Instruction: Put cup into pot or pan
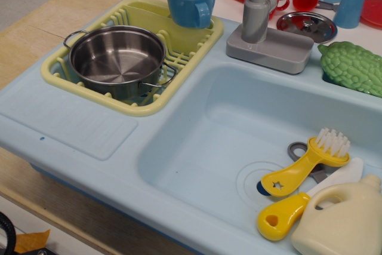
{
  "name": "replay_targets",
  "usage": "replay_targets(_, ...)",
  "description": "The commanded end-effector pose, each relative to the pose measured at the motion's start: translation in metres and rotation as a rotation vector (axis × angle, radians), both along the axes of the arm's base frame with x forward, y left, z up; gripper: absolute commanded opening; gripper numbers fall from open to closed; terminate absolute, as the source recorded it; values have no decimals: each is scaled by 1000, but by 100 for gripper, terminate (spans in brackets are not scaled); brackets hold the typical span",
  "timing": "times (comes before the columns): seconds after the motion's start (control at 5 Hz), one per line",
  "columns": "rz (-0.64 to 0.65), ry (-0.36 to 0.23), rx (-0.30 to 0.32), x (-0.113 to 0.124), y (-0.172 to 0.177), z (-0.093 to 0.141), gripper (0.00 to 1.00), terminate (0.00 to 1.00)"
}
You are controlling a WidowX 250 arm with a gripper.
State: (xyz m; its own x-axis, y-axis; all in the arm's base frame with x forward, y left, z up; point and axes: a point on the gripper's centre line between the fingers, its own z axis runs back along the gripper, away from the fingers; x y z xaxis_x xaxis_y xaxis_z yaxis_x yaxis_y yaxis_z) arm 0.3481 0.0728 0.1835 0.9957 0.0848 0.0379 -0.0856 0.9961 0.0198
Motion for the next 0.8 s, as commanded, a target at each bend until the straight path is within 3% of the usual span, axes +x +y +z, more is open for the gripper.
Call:
replay_targets(0.0, 0, 0, 0, 0, 0, 0, 100, 0)
replay_targets(0.4, -31, 46, -27, 13, -4, -20, 100, 0)
replay_targets(0.6, -12, 64, -48, 14, -4, -30, 0, 0)
